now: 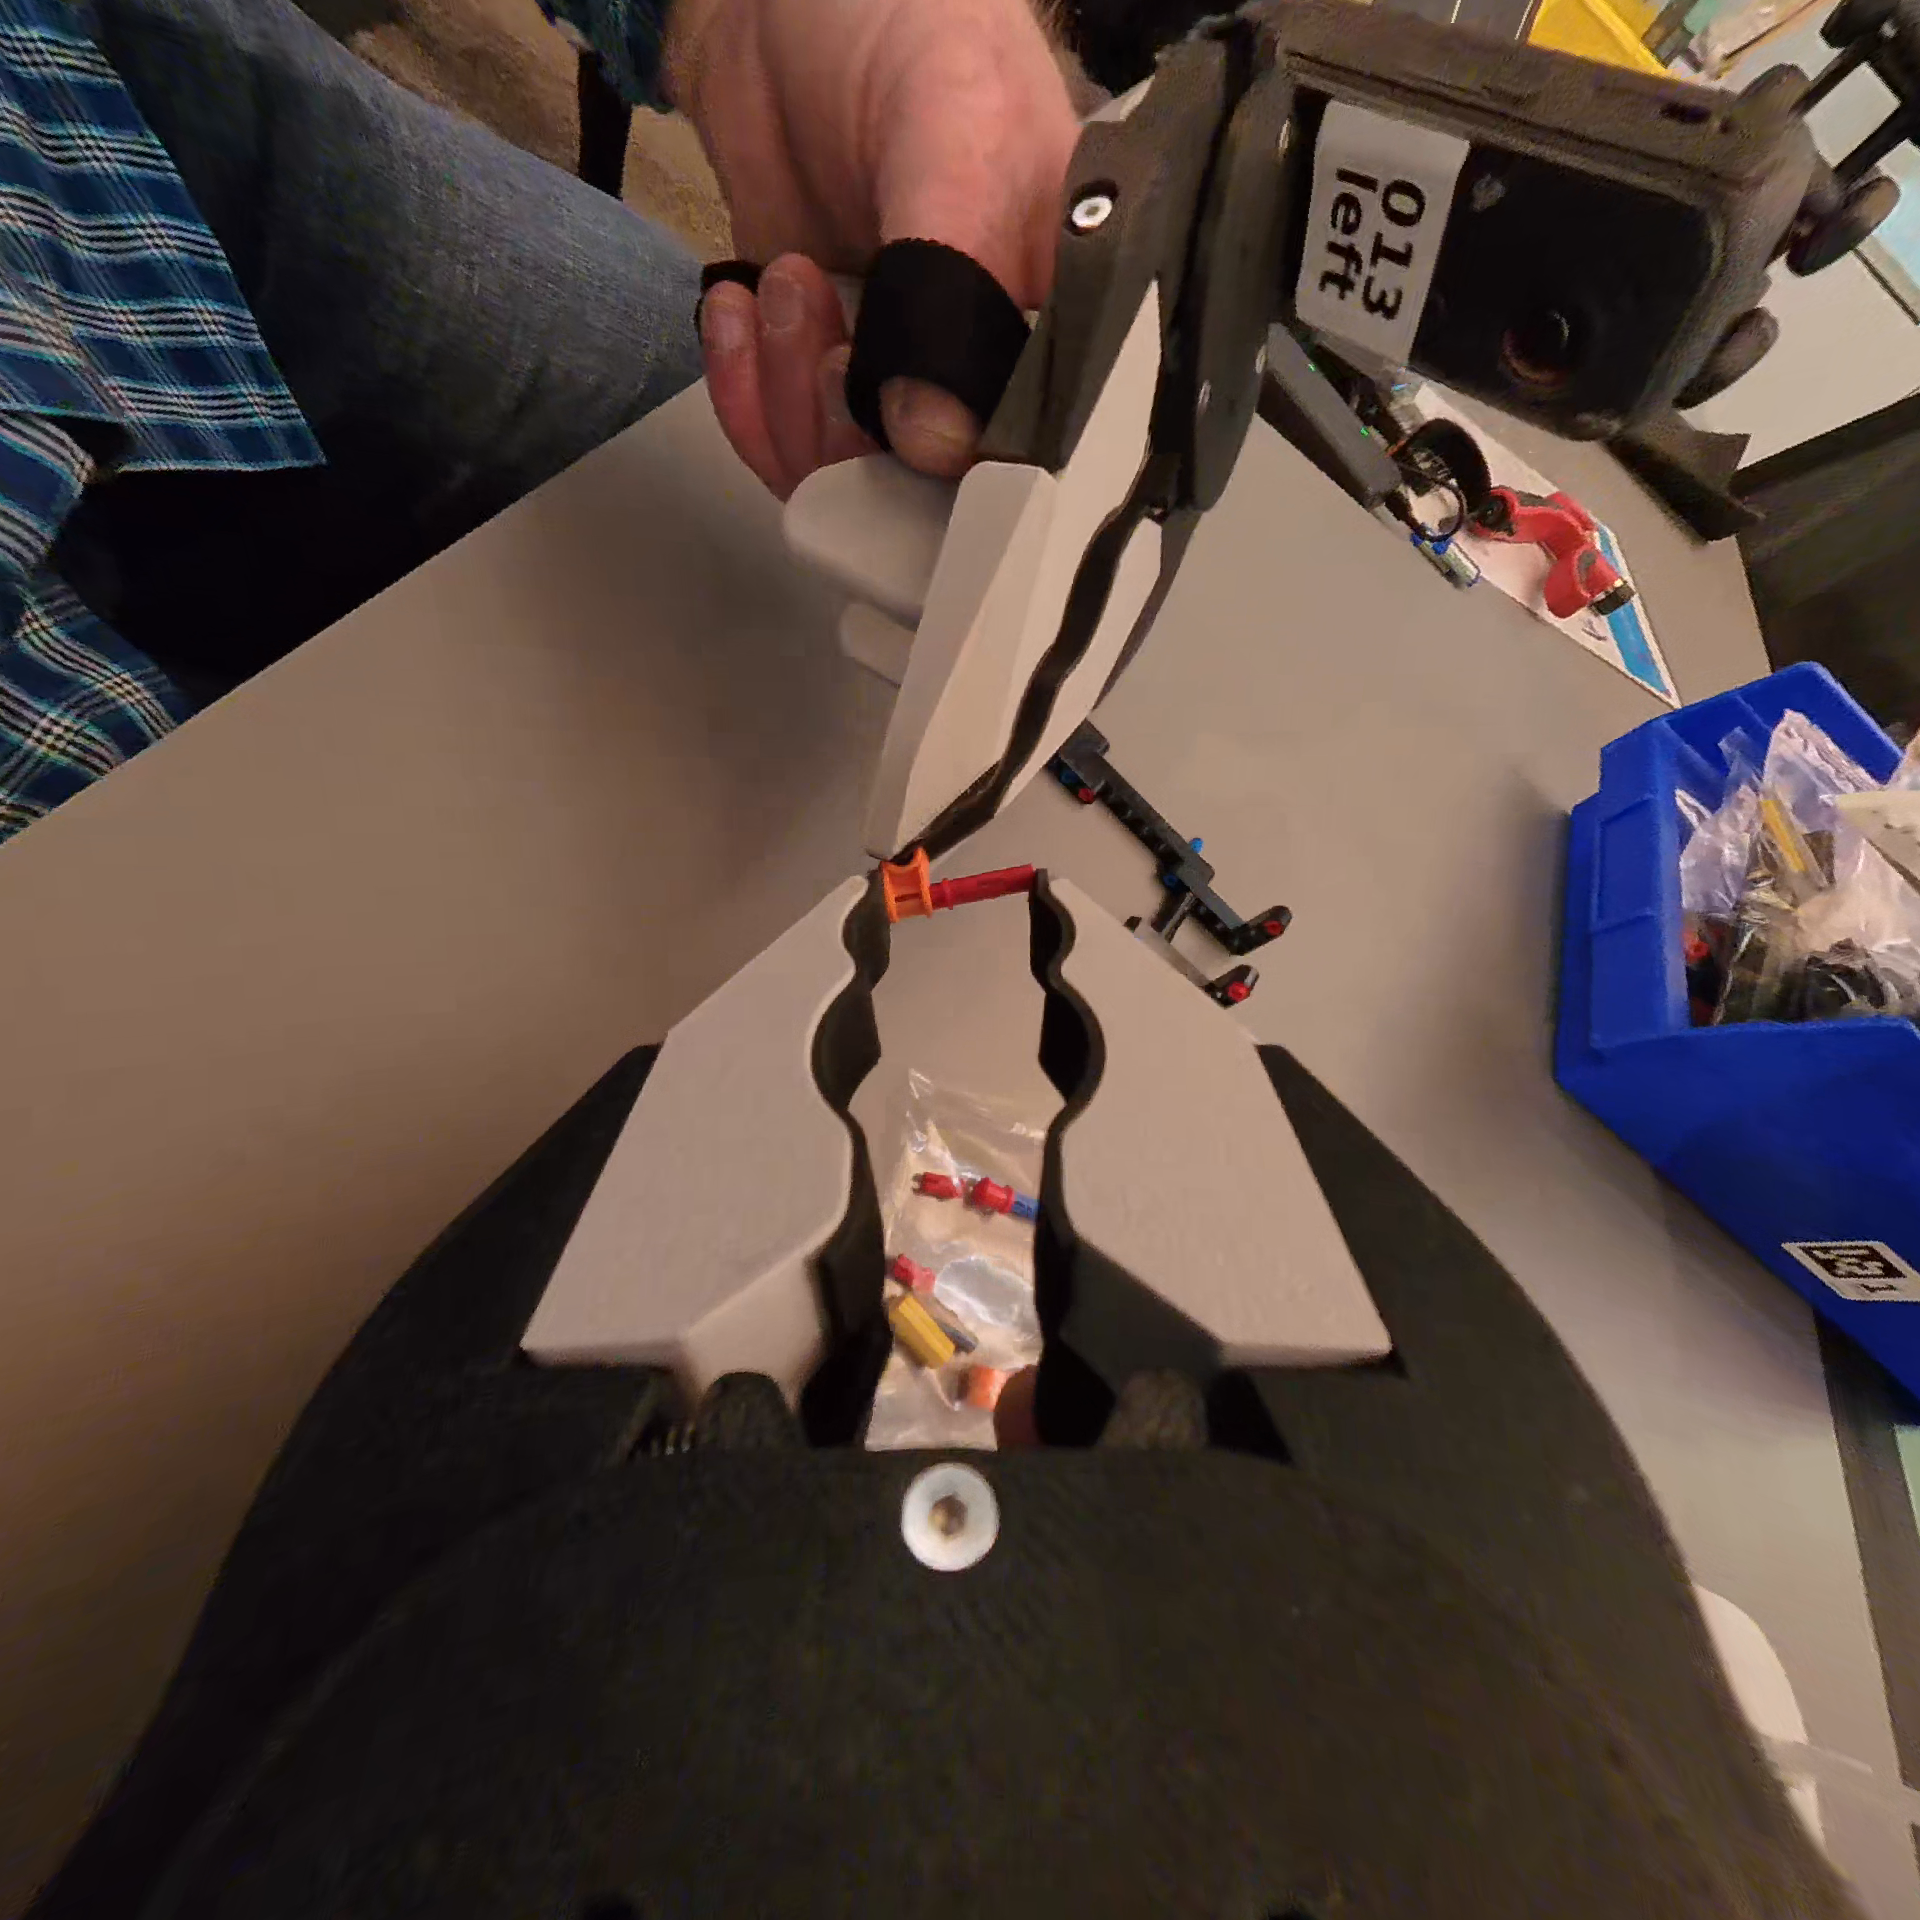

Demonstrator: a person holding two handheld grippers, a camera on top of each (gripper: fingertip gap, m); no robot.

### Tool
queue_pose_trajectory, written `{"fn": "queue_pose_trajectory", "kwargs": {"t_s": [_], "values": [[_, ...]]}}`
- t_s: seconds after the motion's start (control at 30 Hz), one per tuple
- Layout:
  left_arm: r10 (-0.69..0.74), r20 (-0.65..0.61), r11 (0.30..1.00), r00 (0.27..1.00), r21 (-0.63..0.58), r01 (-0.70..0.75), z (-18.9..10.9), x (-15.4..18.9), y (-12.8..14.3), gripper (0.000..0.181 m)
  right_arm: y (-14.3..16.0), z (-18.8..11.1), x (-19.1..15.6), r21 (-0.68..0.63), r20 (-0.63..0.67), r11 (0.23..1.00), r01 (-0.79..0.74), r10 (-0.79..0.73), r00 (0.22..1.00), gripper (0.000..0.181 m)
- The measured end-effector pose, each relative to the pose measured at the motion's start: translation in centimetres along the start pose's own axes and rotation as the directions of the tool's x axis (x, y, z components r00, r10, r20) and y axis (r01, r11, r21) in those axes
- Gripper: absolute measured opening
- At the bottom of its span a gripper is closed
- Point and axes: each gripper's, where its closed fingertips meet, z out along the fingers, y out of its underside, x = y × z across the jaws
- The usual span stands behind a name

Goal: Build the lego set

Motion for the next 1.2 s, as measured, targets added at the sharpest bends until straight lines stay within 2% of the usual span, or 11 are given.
{"fn": "queue_pose_trajectory", "kwargs": {"t_s": [0.2,0.27,0.37,0.57,0.73,0.97,1.2], "values": [[-0.015,0.024,0.995,1.000,0.098,0.012,-1.6,-0.1,-0.9,0.007,-0.9,0.6,1.4,0.001,-0.030,1.000,0.029,-0.029,0.999,0.024],[-0.019,0.023,0.987,1.000,0.157,0.015,-2.1,-0.1,-1.8,0.014,-1.3,0.9,1.6,0.009,-0.031,0.999,0.037,-0.037,0.999,0.024],[-0.006,0.055,0.989,0.998,0.151,-0.003,-2.3,-0.5,-1.6,0.007,-1.6,1.5,2.1,0.000,-0.042,0.999,0.054,-0.054,0.998,0.024],[-0.014,0.077,0.980,0.997,0.198,-0.001,-2.9,-0.8,-2.0,0.006,-1.7,1.8,2.7,0.011,-0.043,0.999,0.049,-0.049,0.998,0.024],[-0.037,0.069,0.974,0.997,0.226,0.021,-3.3,-1.0,-2.0,0.011,-1.8,1.9,2.8,0.031,-0.035,0.999,0.031,-0.029,0.999,0.024],[-0.029,0.083,0.972,0.996,0.236,0.009,-3.2,-1.2,-2.0,0.006,-1.4,2.0,2.9,0.032,-0.033,0.999,0.014,-0.012,0.999,0.024],[-0.043,0.051,0.963,0.998,0.269,0.028,-3.4,-0.7,-2.5,0.006,-1.9,1.6,3.2,0.092,-0.021,0.995,-0.046,0.048,0.999,0.029]]}}
